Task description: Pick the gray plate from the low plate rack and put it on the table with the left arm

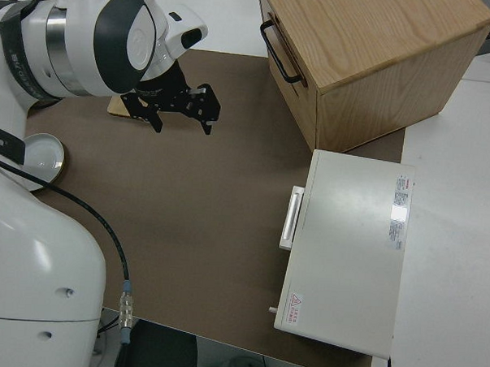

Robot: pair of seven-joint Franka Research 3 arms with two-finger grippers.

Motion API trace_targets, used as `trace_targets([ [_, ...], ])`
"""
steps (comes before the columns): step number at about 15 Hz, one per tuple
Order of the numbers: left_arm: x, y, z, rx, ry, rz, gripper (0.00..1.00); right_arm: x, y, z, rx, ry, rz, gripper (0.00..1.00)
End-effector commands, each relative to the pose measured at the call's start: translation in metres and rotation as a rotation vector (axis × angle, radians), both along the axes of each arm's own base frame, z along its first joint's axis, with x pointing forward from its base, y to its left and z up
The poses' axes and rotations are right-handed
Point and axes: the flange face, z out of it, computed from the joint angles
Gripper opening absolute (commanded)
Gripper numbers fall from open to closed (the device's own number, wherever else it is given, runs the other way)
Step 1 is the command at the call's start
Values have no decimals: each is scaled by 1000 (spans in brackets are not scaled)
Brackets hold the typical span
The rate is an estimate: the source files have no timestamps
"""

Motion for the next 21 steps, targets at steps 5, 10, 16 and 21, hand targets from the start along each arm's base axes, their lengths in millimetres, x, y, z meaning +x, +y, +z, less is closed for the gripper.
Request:
trace_targets([
  [5, -18, 12, 100, 175, -117, -17, 993, -2, -3, 4, -7, 0, -16, 983],
  [10, -28, 8, 119, 143, -79, -8, 993, -2, -2, 4, -7, 0, -14, 983],
  [16, -28, 5, 115, 134, -64, -14, 993, -2, -3, 4, -7, 0, -16, 983],
  [21, -28, 5, 114, 134, -62, -16, 993, -2, -2, 4, -7, 0, -14, 983],
])
